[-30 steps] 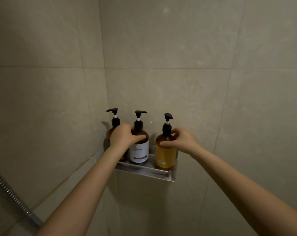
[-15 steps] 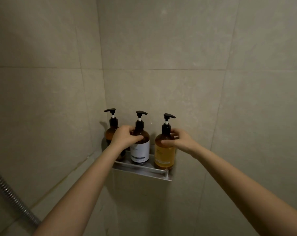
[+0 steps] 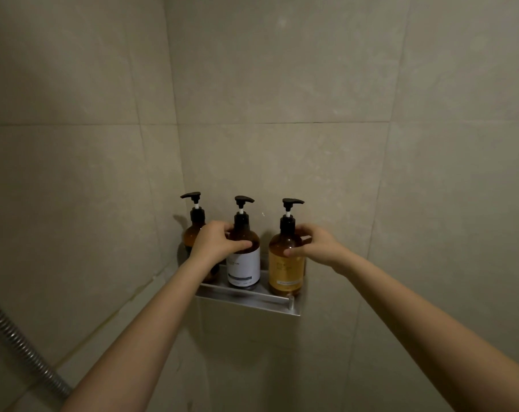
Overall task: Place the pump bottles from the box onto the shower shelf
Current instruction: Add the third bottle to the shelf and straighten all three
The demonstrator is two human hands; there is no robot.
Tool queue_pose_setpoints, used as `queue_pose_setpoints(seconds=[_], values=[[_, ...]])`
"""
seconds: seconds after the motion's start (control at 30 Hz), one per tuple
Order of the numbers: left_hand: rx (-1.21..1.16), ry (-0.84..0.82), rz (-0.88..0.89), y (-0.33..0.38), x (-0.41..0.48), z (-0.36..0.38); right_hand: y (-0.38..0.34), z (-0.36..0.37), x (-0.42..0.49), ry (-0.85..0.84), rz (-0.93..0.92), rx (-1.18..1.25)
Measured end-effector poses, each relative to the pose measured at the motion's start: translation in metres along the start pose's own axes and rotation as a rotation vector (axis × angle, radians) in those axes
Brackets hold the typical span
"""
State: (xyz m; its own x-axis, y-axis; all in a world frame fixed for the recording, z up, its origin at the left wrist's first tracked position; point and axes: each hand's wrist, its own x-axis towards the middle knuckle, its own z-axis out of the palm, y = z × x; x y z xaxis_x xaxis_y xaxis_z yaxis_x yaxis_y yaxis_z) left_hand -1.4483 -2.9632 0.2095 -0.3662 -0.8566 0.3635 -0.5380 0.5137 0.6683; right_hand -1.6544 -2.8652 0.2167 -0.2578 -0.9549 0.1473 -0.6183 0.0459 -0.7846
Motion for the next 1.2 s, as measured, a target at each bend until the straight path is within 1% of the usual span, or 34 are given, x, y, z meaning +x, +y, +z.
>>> queue_pose_setpoints(seconds=[0.2,0.4,0.57,0.63,0.73,0.77,0.8,0.87,0.9,0.97,1.03,1.07,1.2], values=[[0.013,0.008,0.005,-0.001,0.000,0.000,0.000,0.001,0.000,-0.005,-0.010,0.031],[0.018,0.030,0.000,-0.003,0.001,0.003,0.003,0.007,-0.005,0.054,-0.011,0.049],[0.019,0.047,0.016,-0.004,-0.007,0.000,0.006,0.010,-0.007,0.062,-0.034,0.072],[-0.016,0.161,0.001,-0.004,-0.015,-0.004,0.008,0.010,-0.006,0.064,-0.041,0.081],[-0.115,0.459,0.006,-0.009,-0.030,-0.013,0.011,0.014,-0.005,0.084,-0.043,0.099],[-0.135,0.529,0.008,-0.011,-0.032,-0.016,0.012,0.016,-0.005,0.096,-0.044,0.103],[-0.149,0.572,-0.002,-0.014,-0.033,-0.018,0.013,0.017,-0.004,0.105,-0.046,0.102],[-0.140,0.606,-0.068,-0.020,-0.029,-0.022,0.014,0.017,-0.003,0.104,-0.052,0.103],[-0.119,0.595,-0.117,-0.024,-0.026,-0.024,0.014,0.016,-0.002,0.098,-0.052,0.103],[-0.083,0.496,-0.196,-0.033,-0.017,-0.026,0.014,0.014,-0.001,0.086,-0.053,0.097],[-0.094,0.365,-0.221,-0.039,-0.008,-0.027,0.016,0.013,-0.001,0.084,-0.060,0.093],[-0.101,0.326,-0.225,-0.041,-0.004,-0.027,0.016,0.012,-0.001,0.085,-0.068,0.090],[-0.119,0.288,-0.245,-0.047,0.005,-0.029,0.017,0.013,-0.001,0.090,-0.090,0.083]])
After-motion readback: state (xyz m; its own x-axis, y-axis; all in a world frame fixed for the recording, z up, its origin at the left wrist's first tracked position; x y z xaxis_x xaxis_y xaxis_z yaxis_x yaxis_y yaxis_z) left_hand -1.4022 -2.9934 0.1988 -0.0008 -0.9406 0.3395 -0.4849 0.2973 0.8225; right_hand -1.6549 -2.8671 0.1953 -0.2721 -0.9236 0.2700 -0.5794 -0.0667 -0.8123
